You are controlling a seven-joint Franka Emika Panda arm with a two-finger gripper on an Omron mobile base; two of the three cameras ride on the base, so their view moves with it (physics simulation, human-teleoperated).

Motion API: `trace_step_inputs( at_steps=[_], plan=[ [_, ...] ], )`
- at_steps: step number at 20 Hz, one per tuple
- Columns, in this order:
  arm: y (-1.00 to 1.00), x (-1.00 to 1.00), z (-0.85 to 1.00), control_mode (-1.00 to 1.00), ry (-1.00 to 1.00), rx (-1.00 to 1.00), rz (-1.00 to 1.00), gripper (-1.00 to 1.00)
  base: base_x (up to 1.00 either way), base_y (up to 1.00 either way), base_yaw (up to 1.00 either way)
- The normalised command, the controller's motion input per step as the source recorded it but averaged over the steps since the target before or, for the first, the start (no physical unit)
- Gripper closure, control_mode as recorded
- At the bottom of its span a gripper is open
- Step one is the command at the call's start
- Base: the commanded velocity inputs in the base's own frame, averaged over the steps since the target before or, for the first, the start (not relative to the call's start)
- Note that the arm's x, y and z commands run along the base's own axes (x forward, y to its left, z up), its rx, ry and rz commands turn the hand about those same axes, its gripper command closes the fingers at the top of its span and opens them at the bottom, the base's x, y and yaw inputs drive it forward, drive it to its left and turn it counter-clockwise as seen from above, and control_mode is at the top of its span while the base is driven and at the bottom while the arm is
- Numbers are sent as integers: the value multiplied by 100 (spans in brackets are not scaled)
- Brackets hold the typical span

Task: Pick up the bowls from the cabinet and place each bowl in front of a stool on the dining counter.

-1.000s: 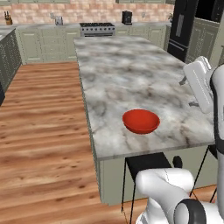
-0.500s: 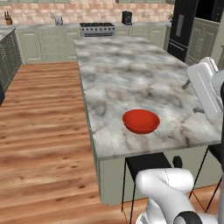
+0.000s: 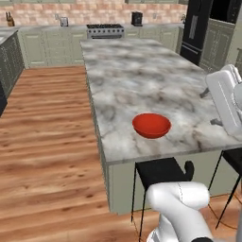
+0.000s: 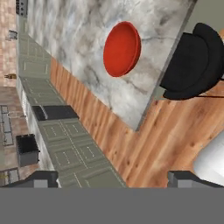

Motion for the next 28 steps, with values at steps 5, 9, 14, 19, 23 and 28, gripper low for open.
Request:
trace_step_inputs(
  at_steps=[5,9,14,19,23,28],
  plan=[
    [0,0,0,100,0,0,0,-100,-88,100,0],
    [0,0,0,100,0,0,0,-100,-24,100,1],
    [0,0,0,100,0,0,0,-100,69,100,0],
    [0,0,0,100,0,0,0,-100,100,100,0],
    [0,0,0,100,0,0,0,-100,100,100,-4],
    [0,0,0,100,0,0,0,-100,100,83,-6]
  ],
)
